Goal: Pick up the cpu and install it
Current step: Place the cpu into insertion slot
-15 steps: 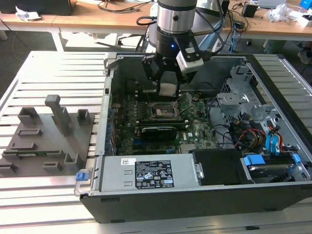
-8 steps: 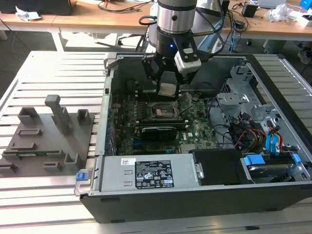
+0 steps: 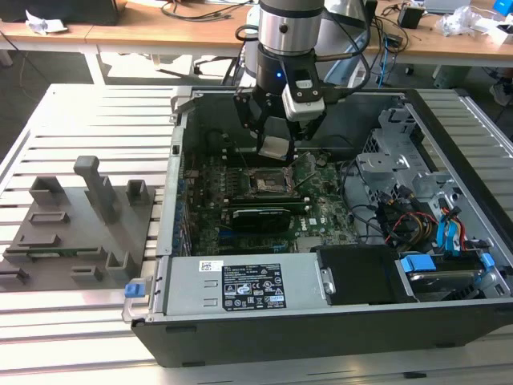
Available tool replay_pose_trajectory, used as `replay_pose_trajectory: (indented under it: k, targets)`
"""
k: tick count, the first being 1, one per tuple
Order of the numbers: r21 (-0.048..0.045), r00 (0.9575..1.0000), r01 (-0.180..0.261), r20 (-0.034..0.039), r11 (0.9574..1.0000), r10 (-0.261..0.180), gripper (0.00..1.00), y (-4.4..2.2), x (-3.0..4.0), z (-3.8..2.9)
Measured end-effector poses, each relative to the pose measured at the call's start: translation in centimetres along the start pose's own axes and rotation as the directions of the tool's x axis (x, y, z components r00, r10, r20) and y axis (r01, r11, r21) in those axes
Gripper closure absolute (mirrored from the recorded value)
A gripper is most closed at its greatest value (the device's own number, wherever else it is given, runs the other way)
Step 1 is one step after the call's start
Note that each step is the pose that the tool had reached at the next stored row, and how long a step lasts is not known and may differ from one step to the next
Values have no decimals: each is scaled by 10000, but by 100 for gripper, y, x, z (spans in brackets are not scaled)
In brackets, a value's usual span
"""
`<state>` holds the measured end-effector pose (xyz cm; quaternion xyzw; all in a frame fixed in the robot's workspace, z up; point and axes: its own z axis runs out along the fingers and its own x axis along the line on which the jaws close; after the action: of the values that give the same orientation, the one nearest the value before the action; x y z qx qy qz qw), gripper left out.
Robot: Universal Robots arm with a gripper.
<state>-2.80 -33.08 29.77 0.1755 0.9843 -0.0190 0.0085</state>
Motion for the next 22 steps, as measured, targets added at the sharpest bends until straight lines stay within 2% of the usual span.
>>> replay_pose_trajectory:
  k: [9, 14, 22]
  targets:
    - [21, 9963, -859, -28, 9963, 859, 45, 0, 0, 0]
    - [40, 9882, -1533, -50, 9882, 1533, 45, 0, 0, 0]
    - [59, 9764, -2159, -68, 9764, 2159, 45, 0, 0, 0]
